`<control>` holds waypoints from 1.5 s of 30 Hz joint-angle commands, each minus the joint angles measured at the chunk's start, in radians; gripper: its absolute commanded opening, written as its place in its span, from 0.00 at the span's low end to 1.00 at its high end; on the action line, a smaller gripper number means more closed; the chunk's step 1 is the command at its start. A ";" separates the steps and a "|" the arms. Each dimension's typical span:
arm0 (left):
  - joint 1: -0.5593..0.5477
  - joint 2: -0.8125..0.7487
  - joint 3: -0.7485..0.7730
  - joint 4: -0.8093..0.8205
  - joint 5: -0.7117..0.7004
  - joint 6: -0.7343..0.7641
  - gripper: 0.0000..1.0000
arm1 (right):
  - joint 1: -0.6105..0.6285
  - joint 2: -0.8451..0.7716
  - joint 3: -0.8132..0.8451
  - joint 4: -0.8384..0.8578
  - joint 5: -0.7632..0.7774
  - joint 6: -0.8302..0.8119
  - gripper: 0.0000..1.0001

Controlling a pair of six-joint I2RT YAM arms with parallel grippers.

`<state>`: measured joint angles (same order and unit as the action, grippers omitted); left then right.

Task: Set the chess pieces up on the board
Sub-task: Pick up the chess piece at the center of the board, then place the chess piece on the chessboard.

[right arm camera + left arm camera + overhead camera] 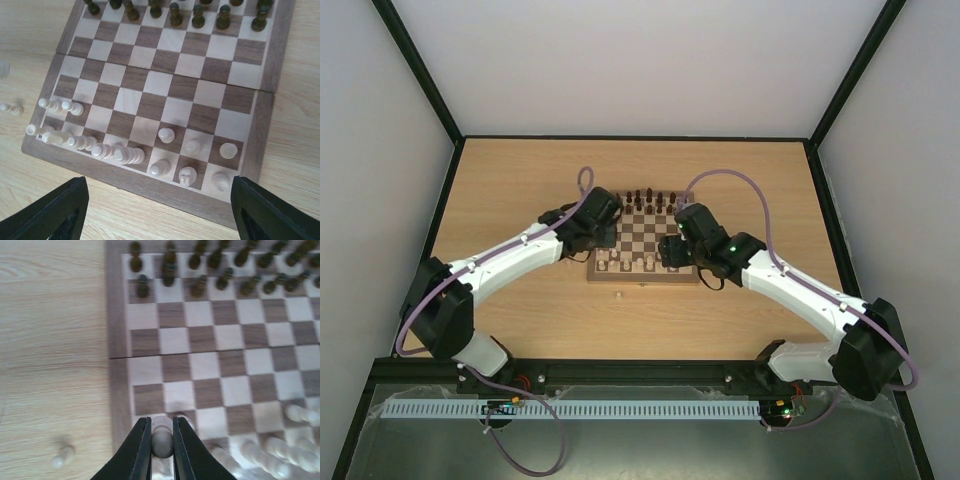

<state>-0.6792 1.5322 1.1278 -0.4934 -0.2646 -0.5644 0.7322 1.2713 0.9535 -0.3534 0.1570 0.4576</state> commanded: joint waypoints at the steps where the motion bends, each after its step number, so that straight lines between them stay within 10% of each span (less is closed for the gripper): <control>1: -0.065 0.015 0.061 -0.076 0.001 0.007 0.04 | -0.006 -0.059 -0.016 -0.015 0.106 0.021 0.79; 45: -0.148 0.193 0.137 -0.051 0.050 0.026 0.04 | -0.007 -0.103 -0.026 -0.014 0.131 0.033 0.86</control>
<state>-0.8204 1.7138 1.2758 -0.5358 -0.2256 -0.5388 0.7319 1.1782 0.9371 -0.3531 0.2886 0.4828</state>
